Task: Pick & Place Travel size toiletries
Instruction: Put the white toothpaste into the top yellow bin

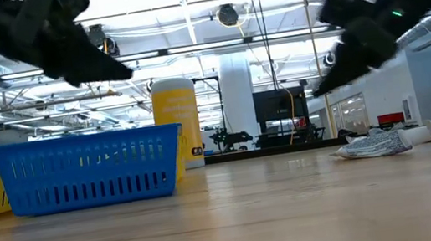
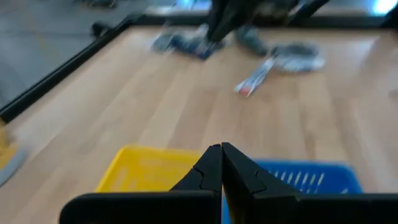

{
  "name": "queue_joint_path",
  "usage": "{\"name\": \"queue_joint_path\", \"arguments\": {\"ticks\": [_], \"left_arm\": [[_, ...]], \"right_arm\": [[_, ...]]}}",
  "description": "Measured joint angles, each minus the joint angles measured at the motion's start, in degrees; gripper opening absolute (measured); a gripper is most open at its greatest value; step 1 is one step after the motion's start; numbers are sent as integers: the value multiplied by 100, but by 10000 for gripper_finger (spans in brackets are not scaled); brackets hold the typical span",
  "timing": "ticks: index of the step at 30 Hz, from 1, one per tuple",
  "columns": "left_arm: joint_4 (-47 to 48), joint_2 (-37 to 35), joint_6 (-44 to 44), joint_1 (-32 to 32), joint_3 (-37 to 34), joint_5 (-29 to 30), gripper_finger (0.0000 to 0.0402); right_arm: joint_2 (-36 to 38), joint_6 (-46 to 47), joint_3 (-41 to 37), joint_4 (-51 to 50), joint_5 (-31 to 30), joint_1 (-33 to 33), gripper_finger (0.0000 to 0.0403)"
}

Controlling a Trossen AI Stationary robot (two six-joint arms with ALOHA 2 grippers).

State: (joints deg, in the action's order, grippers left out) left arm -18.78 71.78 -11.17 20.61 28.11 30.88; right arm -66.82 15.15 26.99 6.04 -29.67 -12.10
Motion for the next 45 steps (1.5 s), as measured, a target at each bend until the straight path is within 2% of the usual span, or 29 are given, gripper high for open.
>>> {"name": "queue_joint_path", "arguments": {"ticks": [2, 6, 9, 13, 22, 25, 29, 31, 34, 40, 45], "left_arm": [[-734, 243, 251, -272, -85, -503, 13], [-1385, 737, 568, -853, -54, -1393, 18], [-2006, 1113, 709, -1288, -46, -1846, 19], [-2465, 1620, 786, -1835, -25, -2213, 19], [-2531, 2343, 46, -2810, 410, -2233, 19], [-2548, 2472, -30, -2956, 546, -2391, 19], [-2485, 2482, -56, -2994, 551, -2710, 19], [-2460, 2480, -48, -2985, 554, -2789, 19], [-2482, 2479, -45, -2958, 554, -2827, 19], [-2479, 2479, 25, -2945, 554, -2845, 19], [-2475, 2479, 50, -2911, 554, -2844, 19]], "right_arm": [[458, 394, -483, 56, -4, 8, 19], [1224, 1067, -1187, 257, -17, 50, 19], [1566, 1447, -1440, 310, 35, -8, 29], [1589, 1418, -1454, 381, 207, -150, 59], [905, 1177, -1347, 817, 1030, -227, 173], [483, 978, -1220, 862, 1143, -238, 210], [-186, 923, -1030, 863, 1690, -248, 236], [-536, 1001, -871, 885, 1912, -285, 238], [-917, 1023, -658, 790, 1936, -431, 231], [-1240, 876, -377, 719, 1915, -719, 181], [-1219, 616, -355, 766, 1174, -750, 146]]}}
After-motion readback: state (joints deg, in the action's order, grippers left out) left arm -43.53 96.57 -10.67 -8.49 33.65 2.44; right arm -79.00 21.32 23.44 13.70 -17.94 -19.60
